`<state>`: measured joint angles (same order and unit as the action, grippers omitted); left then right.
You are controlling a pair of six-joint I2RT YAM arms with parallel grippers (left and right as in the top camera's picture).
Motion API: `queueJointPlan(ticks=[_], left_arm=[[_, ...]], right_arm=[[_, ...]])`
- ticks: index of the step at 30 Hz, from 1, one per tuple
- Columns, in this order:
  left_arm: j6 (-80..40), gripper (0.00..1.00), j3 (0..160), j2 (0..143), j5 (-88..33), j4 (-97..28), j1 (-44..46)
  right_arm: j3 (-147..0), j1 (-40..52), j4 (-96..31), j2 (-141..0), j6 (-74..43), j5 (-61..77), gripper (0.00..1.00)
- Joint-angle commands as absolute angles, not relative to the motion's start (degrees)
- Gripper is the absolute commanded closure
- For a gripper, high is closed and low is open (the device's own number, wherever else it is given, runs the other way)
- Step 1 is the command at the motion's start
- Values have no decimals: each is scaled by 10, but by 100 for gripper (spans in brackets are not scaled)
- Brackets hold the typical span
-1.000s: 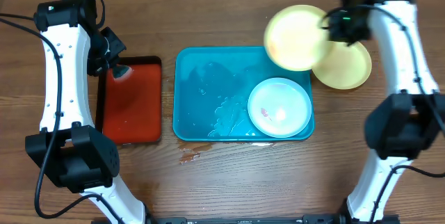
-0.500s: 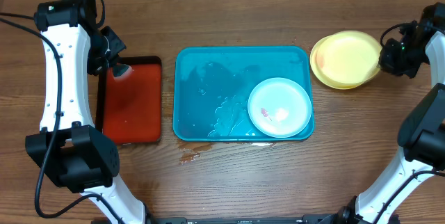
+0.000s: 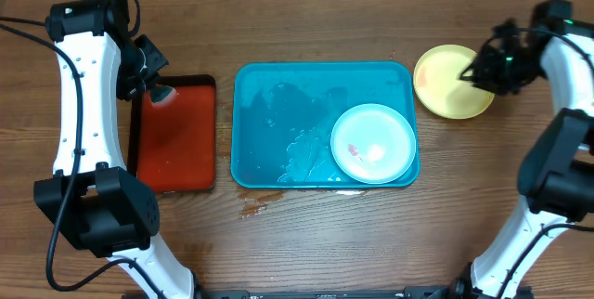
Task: Clean dirty plates on tray and stack at the side
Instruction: 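Carry the plate right and stack it on the yellow plate, then move the right gripper back to grip the white plate rim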
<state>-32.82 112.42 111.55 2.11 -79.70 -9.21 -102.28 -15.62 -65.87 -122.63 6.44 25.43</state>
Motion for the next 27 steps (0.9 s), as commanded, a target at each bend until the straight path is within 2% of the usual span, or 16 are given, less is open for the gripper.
queueJointPlan(ticks=[1,3,8,9,10,11,16,27], left_arm=[[-324,96,1125,1121,18,-795,-93],[-324,96,1125,1121,18,-795,-93],[-323,96,1125,1121,18,-795,-93],[-324,96,1125,1121,18,-795,-93],[-323,96,1125,1121,18,-795,-93],[-323,96,1125,1121,18,-796,-93],[-324,96,1125,1121,18,-795,-93],[-323,96,1125,1121,14,-795,-93]], right_arm=[[-1020,-88,-687,-1200,209,313,57],[-1020,-53,-702,-1200,253,296,50],[-1019,33,-705,-1200,264,162,50],[-1019,45,-709,-1200,260,138,45],[-1019,57,-713,-1200,249,110,36],[-1019,65,-715,-1200,235,91,34],[-1019,83,-725,-1200,183,70,34],[-950,84,-678,-1200,182,83,36]])
